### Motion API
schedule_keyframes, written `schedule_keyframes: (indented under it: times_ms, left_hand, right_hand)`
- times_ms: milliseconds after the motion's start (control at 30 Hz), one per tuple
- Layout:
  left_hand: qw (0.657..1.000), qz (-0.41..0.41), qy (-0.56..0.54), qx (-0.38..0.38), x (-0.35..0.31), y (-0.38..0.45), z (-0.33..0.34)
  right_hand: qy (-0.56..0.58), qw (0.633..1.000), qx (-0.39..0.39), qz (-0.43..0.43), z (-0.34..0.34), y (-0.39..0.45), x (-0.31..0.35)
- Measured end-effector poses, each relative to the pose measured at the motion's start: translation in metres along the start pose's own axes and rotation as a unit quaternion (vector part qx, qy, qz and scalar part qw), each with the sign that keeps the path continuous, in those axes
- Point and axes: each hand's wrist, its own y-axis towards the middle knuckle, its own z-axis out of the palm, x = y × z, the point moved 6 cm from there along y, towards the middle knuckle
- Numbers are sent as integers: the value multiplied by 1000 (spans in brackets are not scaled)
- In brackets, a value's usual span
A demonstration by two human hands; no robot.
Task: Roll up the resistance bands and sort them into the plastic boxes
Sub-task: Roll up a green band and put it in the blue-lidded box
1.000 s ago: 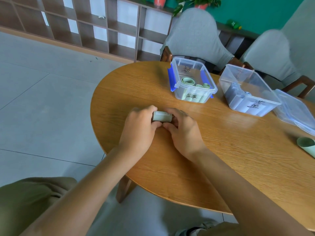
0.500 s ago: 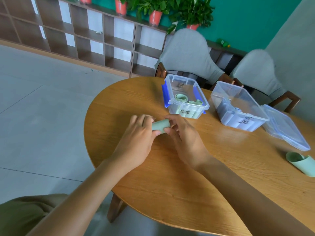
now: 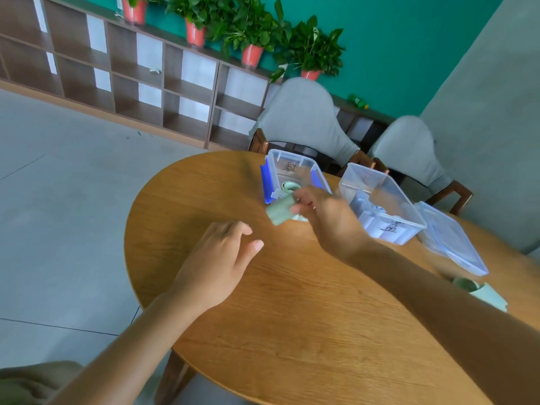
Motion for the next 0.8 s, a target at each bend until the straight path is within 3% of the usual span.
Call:
schedule_keyframes:
  times_ms: [100,233,367,533,800]
  left_hand:
    - [999,18,32,6,-1,0,2]
    - [997,27,67,5,-1,0,6]
    - [993,39,115,-2,-5,-2,10]
    - [991,44,125,-6,-5,0,11]
    - [988,44,146,9,-6,1,12]
  right_hand:
    - [-65,997,-21,27,-24,28,-25]
    - [-258,966,3,22,-33,65,-52]
    - [-298,954,-7,36,-34,88,-55]
    - [-370,928,30,27,-17,98,-59]
    - [-388,916,101,19,-4,100,-63]
